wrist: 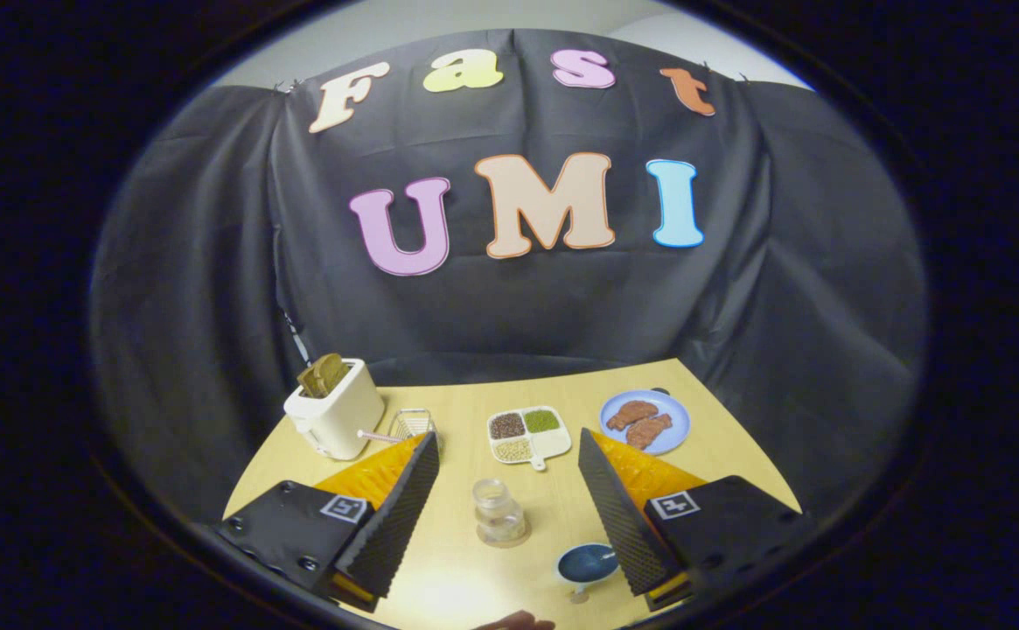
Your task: Take the bottle from table, then pour the juice into the cup, finally place the bottle on the coaster
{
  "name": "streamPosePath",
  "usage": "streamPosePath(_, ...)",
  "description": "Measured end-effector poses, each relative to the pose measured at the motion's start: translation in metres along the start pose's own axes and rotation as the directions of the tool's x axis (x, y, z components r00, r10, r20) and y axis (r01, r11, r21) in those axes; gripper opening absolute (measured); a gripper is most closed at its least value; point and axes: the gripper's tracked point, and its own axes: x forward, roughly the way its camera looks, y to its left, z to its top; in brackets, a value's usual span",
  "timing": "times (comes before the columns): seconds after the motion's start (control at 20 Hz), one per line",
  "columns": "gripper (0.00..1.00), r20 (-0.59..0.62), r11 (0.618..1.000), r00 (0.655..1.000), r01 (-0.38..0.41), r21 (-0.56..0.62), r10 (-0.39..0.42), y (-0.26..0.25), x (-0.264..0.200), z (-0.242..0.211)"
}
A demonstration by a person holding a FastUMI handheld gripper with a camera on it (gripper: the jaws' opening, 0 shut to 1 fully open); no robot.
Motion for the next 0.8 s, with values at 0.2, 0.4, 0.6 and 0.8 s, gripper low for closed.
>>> streamPosePath(0.2,1.00,0.003,1.000,1.000,-0.026,-0.009,0.026,-0.005,-0.011,0.005)
streamPosePath(0.4,1.00,0.001,0.997,0.998,-0.068,-0.043,0.068,-0.005,-0.023,0.002)
streamPosePath(0.6,1.00,0.001,0.994,0.995,-0.098,-0.042,0.098,-0.002,-0.034,0.000)
streamPosePath(0.8,1.00,-0.008,0.993,0.994,-0.108,-0.044,0.107,-0.004,-0.041,-0.006)
